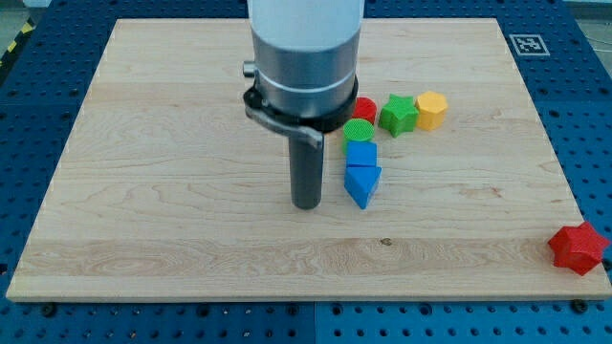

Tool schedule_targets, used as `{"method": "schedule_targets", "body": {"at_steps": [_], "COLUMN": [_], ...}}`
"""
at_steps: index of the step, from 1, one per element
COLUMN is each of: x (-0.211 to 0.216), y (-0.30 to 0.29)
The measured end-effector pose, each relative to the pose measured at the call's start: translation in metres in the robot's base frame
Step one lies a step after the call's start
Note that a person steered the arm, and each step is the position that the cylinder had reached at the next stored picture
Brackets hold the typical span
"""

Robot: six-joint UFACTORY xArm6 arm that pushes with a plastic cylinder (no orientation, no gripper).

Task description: Drag the blue triangle to the top of the red star

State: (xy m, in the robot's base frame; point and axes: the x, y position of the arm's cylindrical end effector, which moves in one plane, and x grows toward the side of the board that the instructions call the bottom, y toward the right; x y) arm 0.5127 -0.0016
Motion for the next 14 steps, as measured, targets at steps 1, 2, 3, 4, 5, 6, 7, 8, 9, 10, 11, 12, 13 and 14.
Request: {"method": "schedule_targets", "body": {"at_steps": [1,2,3,4,5,6,7,8,9,10,11,12,13,14], "x": [-0.008,-0.009,-0.009,-0.004,0.005,0.007,0.016,0.016,0.016,0.016,0.016,0.016,0.011,0.003], "y": [0.032,0.051,0.062,0.066,0.066,0.076,0.097,0.098,0.110,0.119,0.120,0.122,0.120,0.111]}}
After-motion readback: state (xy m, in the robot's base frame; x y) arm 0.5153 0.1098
